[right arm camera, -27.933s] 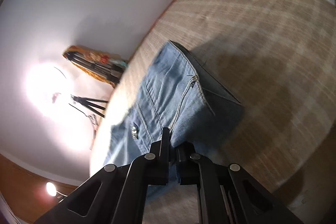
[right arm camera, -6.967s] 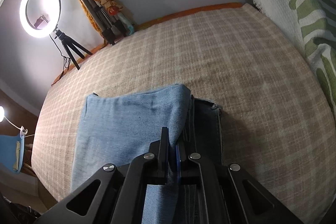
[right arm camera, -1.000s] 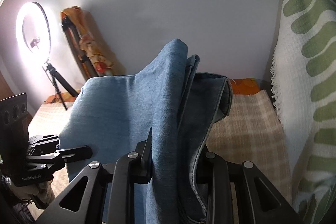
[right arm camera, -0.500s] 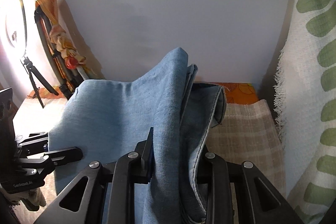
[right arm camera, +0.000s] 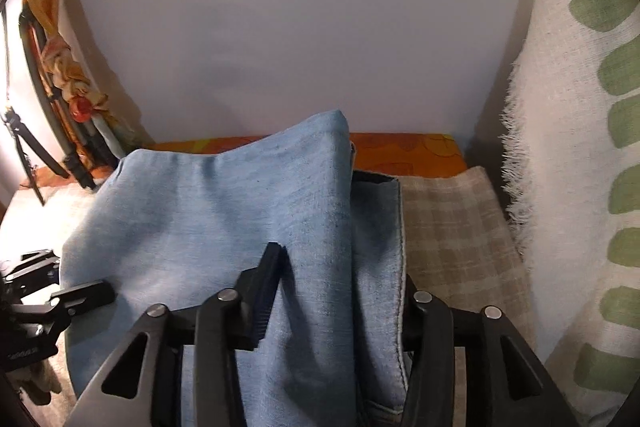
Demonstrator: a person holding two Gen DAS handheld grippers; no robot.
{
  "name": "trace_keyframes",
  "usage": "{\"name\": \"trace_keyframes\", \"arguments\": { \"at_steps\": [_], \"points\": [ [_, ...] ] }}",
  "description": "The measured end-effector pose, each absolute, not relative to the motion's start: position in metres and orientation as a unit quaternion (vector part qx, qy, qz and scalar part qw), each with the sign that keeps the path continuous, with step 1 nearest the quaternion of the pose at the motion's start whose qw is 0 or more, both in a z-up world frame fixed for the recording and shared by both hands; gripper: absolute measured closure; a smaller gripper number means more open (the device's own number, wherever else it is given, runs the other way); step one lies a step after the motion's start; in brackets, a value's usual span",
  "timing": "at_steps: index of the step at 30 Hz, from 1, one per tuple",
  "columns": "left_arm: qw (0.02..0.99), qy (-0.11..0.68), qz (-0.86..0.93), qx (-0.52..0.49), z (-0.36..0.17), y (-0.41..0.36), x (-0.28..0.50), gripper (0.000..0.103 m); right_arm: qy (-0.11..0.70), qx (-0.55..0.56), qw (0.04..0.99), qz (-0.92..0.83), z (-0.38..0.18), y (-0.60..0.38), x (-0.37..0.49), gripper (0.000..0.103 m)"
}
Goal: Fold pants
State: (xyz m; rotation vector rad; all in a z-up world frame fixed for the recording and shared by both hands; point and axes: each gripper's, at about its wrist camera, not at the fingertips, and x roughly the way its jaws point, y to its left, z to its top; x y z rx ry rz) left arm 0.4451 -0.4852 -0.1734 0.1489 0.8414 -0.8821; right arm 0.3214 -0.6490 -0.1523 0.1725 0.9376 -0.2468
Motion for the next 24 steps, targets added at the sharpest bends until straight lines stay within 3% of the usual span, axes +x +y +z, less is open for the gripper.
{"name": "trace_keyframes", "arguments": {
  "at_steps": [4, 9, 13, 24],
  "points": [
    [0.832, 0.384, -0.390, 0.089, -0.170, -0.483, 0.441, 0.051, 0.446, 0.056, 0.878, -0.166, -0.143, -0.641, 0.317, 0.029],
    [0.838, 0.372, -0.392, 0.075, -0.157, -0.470, 0.437, 0.050, 0.429, 0.056, 0.883, -0.183, -0.127, -0.633, 0.308, 0.023],
    [0.847, 0.352, -0.393, 0.074, -0.142, -0.454, 0.427, 0.044, 0.414, 0.051, 0.890, -0.185, -0.116, -0.621, 0.300, 0.018],
    [0.858, 0.310, -0.404, 0.072, -0.098, -0.411, 0.386, 0.037, 0.386, 0.047, 0.901, -0.192, -0.076, -0.574, 0.270, 0.013]
  ]
}}
